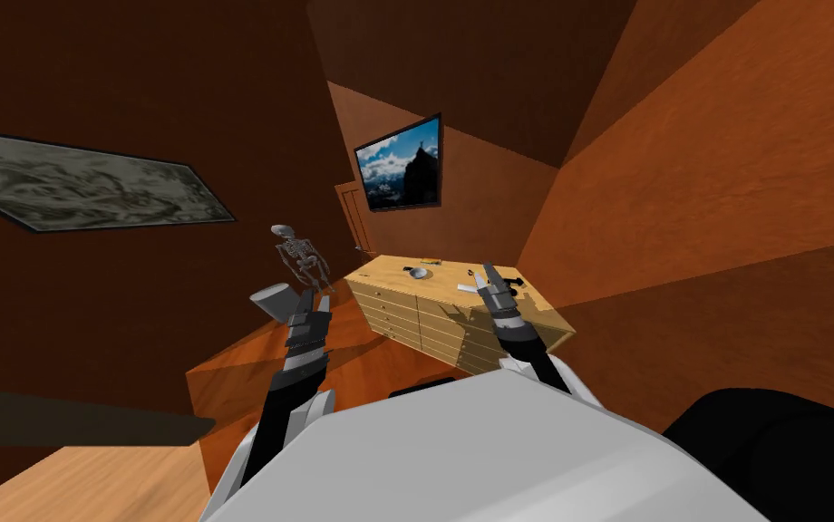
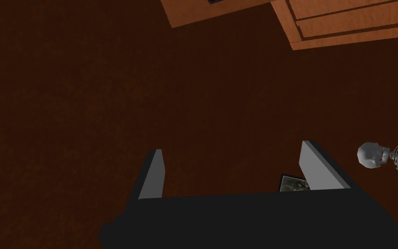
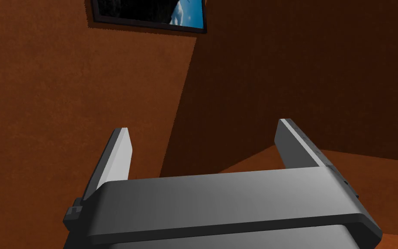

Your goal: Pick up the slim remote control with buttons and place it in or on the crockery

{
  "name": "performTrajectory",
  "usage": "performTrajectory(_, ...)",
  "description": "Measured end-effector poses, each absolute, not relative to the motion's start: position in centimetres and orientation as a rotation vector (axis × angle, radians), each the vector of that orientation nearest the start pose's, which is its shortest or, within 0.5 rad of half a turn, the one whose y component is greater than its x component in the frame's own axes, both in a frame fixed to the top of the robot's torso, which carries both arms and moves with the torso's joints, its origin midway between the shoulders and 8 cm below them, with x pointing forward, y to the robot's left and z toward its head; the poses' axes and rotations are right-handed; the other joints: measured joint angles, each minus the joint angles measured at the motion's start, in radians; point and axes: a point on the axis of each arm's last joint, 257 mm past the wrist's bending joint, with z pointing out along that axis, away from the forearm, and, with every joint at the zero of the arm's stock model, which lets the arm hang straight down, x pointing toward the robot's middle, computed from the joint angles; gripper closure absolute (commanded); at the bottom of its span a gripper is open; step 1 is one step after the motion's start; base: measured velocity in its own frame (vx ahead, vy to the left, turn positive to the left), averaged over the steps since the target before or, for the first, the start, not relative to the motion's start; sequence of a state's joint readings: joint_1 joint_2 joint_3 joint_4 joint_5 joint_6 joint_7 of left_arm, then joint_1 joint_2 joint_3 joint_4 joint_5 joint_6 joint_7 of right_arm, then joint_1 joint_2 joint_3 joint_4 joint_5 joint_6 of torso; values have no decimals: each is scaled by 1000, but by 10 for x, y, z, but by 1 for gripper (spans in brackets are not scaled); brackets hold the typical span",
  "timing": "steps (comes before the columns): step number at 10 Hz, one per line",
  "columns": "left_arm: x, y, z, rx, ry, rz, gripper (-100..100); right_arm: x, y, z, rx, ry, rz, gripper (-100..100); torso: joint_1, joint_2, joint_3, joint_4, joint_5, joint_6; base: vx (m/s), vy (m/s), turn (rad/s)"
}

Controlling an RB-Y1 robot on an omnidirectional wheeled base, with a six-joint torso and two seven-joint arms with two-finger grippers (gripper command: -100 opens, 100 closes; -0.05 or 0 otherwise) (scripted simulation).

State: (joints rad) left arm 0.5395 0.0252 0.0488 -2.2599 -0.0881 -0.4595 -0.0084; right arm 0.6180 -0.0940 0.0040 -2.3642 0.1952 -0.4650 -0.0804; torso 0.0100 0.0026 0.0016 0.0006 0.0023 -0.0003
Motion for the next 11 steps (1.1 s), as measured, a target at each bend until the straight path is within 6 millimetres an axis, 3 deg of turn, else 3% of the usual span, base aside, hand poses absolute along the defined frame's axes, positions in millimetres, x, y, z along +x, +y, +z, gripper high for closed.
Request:
performTrajectory(4,350,291,-6,-651,750,-1153,0,325,-269,-47,586,1004,1105,-100,-4,-1,-1,0,-1,0,-2,107,142)
performTrajectory(5,350,291,-6,-651,750,-1153,0,322,-270,-53,591,1027,1092,-100,-6,-2,-1,0,-1,0,10,70,239)
performTrajectory(7,350,291,-6,-651,750,-1153,0,309,-275,-89,621,1135,1026,-100,-4,-2,-1,0,-1,0,21,103,282)
performTrajectory(11,350,291,-6,-651,750,-1153,0,279,-304,-157,674,1369,870,-100,-6,-2,-1,-1,-1,0,34,75,216)
